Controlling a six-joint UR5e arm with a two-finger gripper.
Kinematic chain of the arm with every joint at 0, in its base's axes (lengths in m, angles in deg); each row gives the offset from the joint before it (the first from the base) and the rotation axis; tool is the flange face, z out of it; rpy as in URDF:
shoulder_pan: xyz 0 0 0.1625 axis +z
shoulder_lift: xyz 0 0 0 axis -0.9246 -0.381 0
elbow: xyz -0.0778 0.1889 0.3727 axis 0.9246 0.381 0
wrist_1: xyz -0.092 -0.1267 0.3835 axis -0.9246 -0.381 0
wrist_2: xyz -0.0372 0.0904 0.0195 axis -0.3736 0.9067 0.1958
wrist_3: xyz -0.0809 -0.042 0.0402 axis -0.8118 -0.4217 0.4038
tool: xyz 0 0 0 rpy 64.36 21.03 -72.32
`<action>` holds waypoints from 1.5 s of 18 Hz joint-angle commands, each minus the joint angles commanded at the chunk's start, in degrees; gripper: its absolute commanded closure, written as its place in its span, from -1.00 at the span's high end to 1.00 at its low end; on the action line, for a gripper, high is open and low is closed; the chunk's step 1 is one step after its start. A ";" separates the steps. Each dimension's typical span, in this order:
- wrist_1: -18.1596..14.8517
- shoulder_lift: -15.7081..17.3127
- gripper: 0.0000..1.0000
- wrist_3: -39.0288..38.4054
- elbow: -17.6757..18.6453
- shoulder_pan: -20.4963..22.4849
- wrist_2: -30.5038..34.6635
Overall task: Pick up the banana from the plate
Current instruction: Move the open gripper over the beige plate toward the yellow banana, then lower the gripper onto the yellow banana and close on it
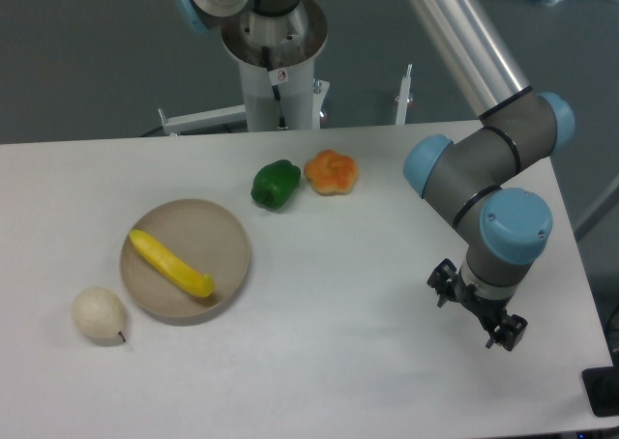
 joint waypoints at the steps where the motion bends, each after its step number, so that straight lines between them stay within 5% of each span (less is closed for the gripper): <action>1: 0.00 0.09 1.00 0.00 0.17 0.00 0.00; 7: -0.09 0.44 1.00 -1.58 0.44 -0.70 -0.09; 11: -0.18 1.58 1.00 -7.72 2.28 -4.91 -0.79; 19: -0.09 16.07 1.00 -14.40 16.69 -16.59 -4.39; 27: 0.17 17.41 1.00 -25.55 20.30 -27.67 -3.87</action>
